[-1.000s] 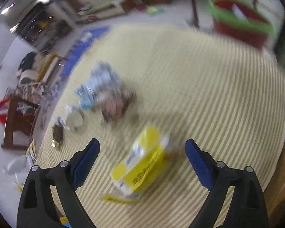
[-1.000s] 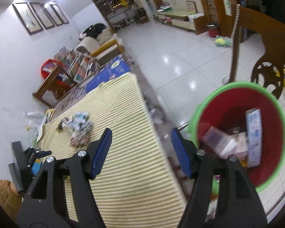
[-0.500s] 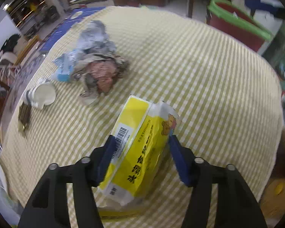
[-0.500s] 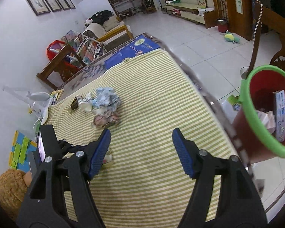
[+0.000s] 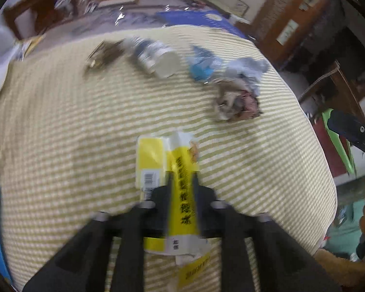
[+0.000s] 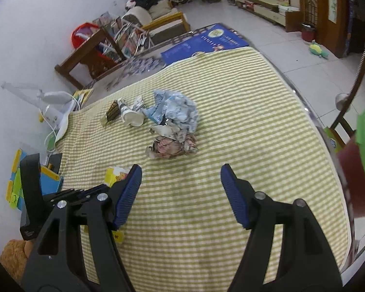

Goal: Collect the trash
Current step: 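Grasp the yellow tissue pack with the left tool, then grasp the crumpled white paper with the right tool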

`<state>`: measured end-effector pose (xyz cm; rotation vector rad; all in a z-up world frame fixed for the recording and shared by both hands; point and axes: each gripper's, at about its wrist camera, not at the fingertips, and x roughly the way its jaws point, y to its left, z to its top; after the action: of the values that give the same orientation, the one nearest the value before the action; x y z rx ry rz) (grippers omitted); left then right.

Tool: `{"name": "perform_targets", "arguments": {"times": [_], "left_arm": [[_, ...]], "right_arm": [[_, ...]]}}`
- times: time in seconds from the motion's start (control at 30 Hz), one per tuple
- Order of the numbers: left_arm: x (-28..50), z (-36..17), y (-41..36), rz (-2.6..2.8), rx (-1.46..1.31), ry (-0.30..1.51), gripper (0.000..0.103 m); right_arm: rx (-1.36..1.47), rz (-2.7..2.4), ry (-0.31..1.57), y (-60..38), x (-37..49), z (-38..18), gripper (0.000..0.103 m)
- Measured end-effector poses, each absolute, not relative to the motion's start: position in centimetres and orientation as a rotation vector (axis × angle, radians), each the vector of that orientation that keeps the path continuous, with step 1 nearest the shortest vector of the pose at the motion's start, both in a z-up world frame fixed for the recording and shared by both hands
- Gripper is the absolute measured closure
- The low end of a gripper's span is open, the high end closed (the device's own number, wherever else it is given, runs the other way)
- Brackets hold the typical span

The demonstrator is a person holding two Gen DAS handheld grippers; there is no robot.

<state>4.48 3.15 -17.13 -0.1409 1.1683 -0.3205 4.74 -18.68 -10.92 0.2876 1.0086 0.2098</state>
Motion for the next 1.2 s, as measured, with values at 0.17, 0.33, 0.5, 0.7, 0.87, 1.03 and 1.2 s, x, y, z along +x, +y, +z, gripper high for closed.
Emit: {"name": "perform_targets", "arguments": {"times": [0.17,0.33,0.5,0.7,0.87,1.03,1.2], "left_arm": [[4.0,-18.5,3.9,-0.323,-0.197,1.184,0.037],[3.8,-19.7,3.0,-0.322,-0.182,1.208,0.035],[4.0,-20.3,3.0,-0.297,-0.184,1.223,0.038],[4.7,-20.5,4.0,-0.24,-0.221,1.218,0.041],[4.6,-20.4,3.9,-0.221,-0.203,1.21,0.048],[5.0,-19.8,3.6,-0.218,-0.207,1.19,0.052],[5.0,-18.3,4.0,-0.205,-0.191,1.138,0.052]], "right_arm": [[0.247,0.201,1.029,-17.9,8.5,-11.7,0.038],[0.235,0.183,1.04,-17.5,12.6,-13.0,0.037],[0.246,0.198,1.071,-16.7,15.5,-14.9,0.037],[0.217,0.212,1.084,-15.9,16.7,-16.4,0.047],[0.15,0.258,1.07,-14.9,16.6,-16.2,0.058],[0.143,0.303,1.027,-14.5,15.5,-14.4,0.061],[0.115,0.339,0.98,-14.0,13.1,-12.2,0.061]]}}
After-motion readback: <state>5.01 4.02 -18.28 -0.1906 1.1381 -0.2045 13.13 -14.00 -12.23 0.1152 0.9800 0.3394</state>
